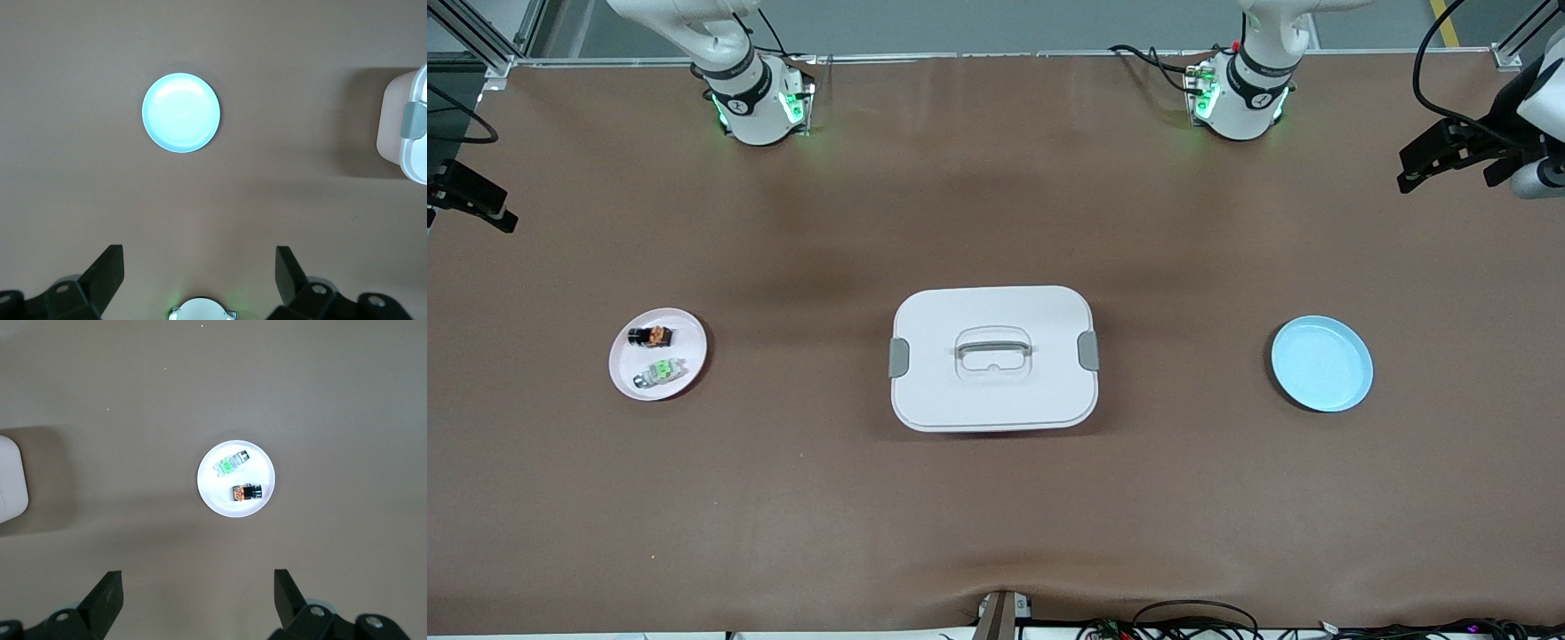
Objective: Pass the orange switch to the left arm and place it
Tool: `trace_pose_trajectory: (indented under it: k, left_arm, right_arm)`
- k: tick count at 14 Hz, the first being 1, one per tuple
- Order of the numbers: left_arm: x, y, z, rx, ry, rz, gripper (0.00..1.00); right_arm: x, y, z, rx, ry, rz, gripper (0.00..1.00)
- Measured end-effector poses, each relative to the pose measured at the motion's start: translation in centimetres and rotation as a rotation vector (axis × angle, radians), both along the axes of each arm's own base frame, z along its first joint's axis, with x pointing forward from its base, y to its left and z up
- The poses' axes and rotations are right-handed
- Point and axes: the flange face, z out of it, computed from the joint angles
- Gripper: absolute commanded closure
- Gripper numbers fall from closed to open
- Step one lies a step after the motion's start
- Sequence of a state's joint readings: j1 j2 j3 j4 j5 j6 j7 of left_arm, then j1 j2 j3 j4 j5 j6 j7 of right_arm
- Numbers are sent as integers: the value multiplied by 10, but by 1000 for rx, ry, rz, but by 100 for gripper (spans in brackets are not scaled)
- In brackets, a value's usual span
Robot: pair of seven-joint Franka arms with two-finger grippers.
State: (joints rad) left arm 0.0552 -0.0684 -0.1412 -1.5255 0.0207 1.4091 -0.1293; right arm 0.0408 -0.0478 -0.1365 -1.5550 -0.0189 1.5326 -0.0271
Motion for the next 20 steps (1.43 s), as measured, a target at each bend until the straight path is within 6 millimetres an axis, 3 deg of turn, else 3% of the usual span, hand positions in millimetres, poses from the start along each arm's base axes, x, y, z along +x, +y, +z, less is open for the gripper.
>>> trace_pose_trajectory:
  k: [20]
  left_arm:
    - [6, 0, -9, -1, 18, -1, 0]
  right_arm:
    - [0, 0, 0, 0, 0, 1, 0]
